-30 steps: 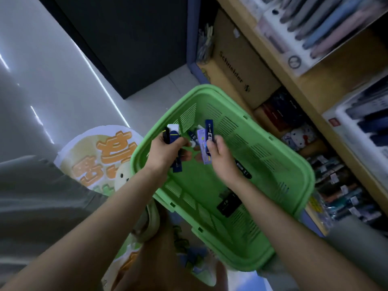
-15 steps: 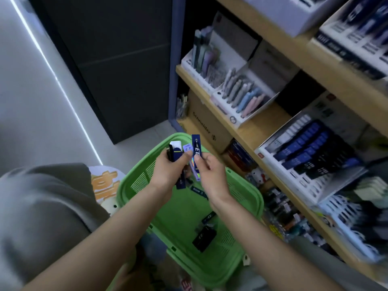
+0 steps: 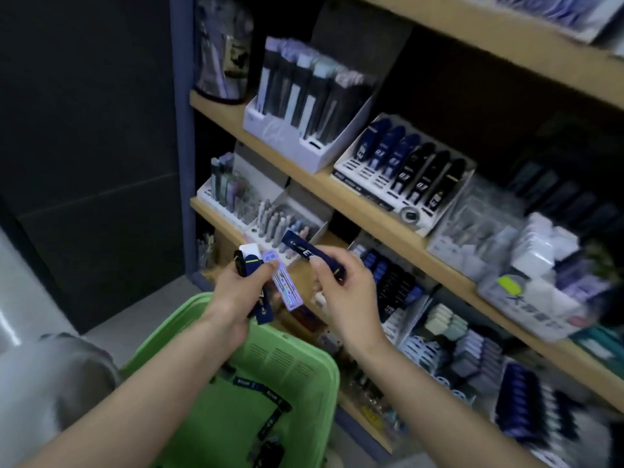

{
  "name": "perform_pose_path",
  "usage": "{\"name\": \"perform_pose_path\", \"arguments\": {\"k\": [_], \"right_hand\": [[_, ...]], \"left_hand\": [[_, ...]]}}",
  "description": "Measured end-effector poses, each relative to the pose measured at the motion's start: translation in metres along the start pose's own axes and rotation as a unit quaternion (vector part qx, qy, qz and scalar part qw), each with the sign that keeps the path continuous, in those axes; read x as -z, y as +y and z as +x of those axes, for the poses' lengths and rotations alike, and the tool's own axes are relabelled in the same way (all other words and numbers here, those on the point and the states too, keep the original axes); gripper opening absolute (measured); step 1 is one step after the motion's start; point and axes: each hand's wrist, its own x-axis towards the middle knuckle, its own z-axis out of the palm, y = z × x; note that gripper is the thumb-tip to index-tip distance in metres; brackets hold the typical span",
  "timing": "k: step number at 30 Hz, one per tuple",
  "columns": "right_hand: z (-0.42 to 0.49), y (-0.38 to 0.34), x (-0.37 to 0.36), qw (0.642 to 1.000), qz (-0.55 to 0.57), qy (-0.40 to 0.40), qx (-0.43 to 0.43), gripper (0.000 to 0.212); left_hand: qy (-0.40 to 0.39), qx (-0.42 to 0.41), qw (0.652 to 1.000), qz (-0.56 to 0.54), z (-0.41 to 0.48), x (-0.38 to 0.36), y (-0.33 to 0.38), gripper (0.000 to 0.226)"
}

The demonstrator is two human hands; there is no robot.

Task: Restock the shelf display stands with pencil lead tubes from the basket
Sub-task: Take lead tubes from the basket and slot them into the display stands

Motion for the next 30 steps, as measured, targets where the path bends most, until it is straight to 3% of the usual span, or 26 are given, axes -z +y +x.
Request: {"name": "perform_pose_path", "arguments": {"k": [3,7,15,30], "right_hand": [[0.013,-0.036,0.037,0.999,-0.014,0.017,0.024,0.017],[0.046,-0.078,0.075,0.987,-0.119,0.068,0.086,0.01],[0.103,-0.114,0.09,0.949,-0.264,0.119,0.127,0.009],[0.166,-0.093,0.058,0.9,-0.425,0.044,0.089,0.025]], "left_hand": [[-0.033,0.0,0.999,0.002,-0.004,-0.017,0.014,0.005],[-0.083,0.005,0.996,-0.016,-0.013,-0.037,0.032,0.011],[-0.134,-0.009,0.991,-0.015,-0.02,-0.044,0.053,0.004],[-0.129,-0.013,0.991,-0.023,0.011,-0.009,0.075,0.007]]}}
